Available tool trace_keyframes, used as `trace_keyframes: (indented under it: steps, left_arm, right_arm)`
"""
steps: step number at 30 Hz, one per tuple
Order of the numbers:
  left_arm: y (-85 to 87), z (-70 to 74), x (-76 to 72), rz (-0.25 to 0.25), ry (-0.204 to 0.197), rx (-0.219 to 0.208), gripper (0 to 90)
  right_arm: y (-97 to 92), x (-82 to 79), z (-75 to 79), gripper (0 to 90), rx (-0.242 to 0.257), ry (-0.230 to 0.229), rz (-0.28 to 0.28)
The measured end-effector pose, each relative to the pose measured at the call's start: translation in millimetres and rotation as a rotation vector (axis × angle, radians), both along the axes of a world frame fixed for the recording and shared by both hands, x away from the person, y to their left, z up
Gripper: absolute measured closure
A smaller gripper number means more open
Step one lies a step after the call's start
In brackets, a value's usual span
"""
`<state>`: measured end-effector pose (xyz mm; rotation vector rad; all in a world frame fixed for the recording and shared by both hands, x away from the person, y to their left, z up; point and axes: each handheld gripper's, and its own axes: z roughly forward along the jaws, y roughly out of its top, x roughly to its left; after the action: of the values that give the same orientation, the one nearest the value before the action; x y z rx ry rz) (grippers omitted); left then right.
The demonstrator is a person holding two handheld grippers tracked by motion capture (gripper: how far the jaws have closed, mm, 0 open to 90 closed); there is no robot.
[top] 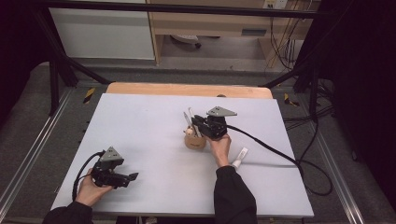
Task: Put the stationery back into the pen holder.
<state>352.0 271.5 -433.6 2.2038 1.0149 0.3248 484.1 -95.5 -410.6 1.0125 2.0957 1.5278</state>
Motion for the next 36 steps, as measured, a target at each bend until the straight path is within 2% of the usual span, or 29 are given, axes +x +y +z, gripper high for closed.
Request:
trace_keyframes:
  steps: [2, 6, 8, 12, 15, 18, 23, 30, 36]
  left_arm:
    - [0.1, 0.0, 0.1, 0.0, 0.0, 0.001, 15.7]
    - [0.0, 0.0, 0.0, 0.001, 0.0, 0.0, 15.8]
    - [0.2, -0.1, 0.2, 0.001, -0.001, 0.002, 15.8]
    - [-0.1, -0.5, 0.3, 0.005, 0.0, 0.002, 15.7]
    - [-0.1, -0.7, 0.5, 0.007, 0.001, 0.003, 15.7]
    - [-0.1, -0.7, 0.6, 0.006, 0.002, 0.007, 15.7]
    - [-0.5, -1.1, 0.7, 0.007, 0.005, 0.008, 15.7]
    - [-0.5, -1.1, 0.9, 0.009, 0.004, 0.011, 15.7]
    - [-0.9, -1.3, 1.1, 0.01, 0.005, 0.012, 15.7]
  right_arm:
    - [-0.6, -1.0, 1.1, 76.5, -0.006, -0.004, 0.003]
    - [-5.9, -5.0, 10.9, 67.3, -0.008, -0.028, 0.006]
    - [-11.3, -8.6, 19.3, 59.1, -0.012, -0.045, -0.004]
    - [-23.3, -16.7, 36.3, 40.7, -0.019, -0.037, 0.015]
    - [-32.0, -23.4, 45.8, 24.7, -0.054, -0.005, 0.025]
    - [-39.8, -29.8, 49.5, 16.4, -0.087, 0.031, 0.043]
    - [-52.5, -40.4, 46.5, 7.4, -0.138, 0.064, 0.057]
    - [-72.1, -55.5, 36.1, 6.0, -0.209, 0.116, 0.058]
    - [-95.7, -70.3, 22.8, 14.3, -0.256, 0.17, 0.033]
